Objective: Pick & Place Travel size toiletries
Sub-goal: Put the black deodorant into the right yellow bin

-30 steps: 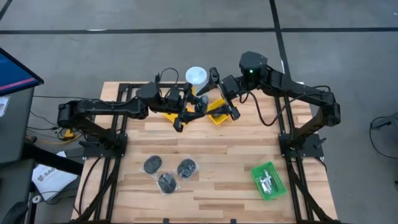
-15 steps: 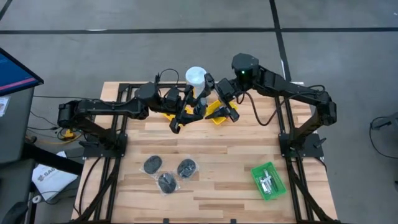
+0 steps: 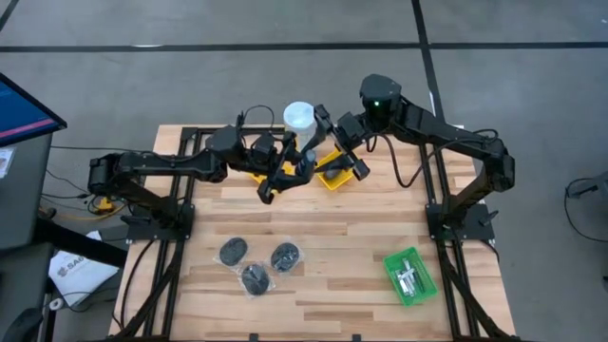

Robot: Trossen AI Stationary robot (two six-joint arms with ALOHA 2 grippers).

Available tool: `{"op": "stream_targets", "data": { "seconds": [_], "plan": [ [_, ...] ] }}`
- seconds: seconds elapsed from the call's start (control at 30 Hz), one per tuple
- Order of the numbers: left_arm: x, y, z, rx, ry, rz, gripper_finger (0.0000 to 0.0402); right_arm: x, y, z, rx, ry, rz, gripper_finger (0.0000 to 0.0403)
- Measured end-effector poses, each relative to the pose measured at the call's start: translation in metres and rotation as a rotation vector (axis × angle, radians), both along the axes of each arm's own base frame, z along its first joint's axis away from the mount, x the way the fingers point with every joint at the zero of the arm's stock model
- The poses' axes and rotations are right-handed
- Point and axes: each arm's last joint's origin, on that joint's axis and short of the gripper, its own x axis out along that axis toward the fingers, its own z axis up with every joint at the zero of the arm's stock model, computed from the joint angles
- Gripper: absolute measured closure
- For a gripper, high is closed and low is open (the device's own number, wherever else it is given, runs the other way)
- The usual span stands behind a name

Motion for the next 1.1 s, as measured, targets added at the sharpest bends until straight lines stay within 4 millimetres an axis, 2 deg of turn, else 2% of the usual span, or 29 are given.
{"op": "stream_targets", "data": {
  "seconds": [0.3, 0.6, 0.7, 0.8, 0.9, 1.0, 1.1],
  "plan": [
    [0.003, -0.004, -0.003, -0.041, 0.027, -0.064, 0.0198, -0.001, -0.003, -0.001, 0.002, -0.002, 0.065, 0.0286],
    [0.003, -0.003, -0.004, -0.041, 0.026, -0.061, 0.0198, 0.0, -0.006, -0.002, 0.018, 0.006, 0.064, 0.0321],
    [0.002, -0.002, -0.003, -0.03, 0.017, -0.033, 0.0198, -0.004, -0.013, 0.0, 0.077, 0.041, 0.035, 0.0321],
    [0.003, 0.002, -0.004, 0.01, 0.006, 0.043, 0.0198, -0.025, -0.027, 0.007, 0.128, 0.097, -0.028, 0.0306],
    [0.006, 0.009, -0.008, 0.039, 0.029, 0.127, 0.0197, -0.067, -0.029, 0.026, 0.131, 0.101, -0.092, 0.0295],
    [0.018, 0.017, -0.027, 0.031, 0.112, 0.17, 0.0197, -0.108, -0.023, 0.046, 0.112, 0.064, -0.18, 0.0294],
    [0.034, 0.023, -0.052, 0.022, 0.188, 0.179, 0.0197, -0.136, -0.013, 0.06, 0.087, 0.012, -0.262, 0.0299]
  ]
}}
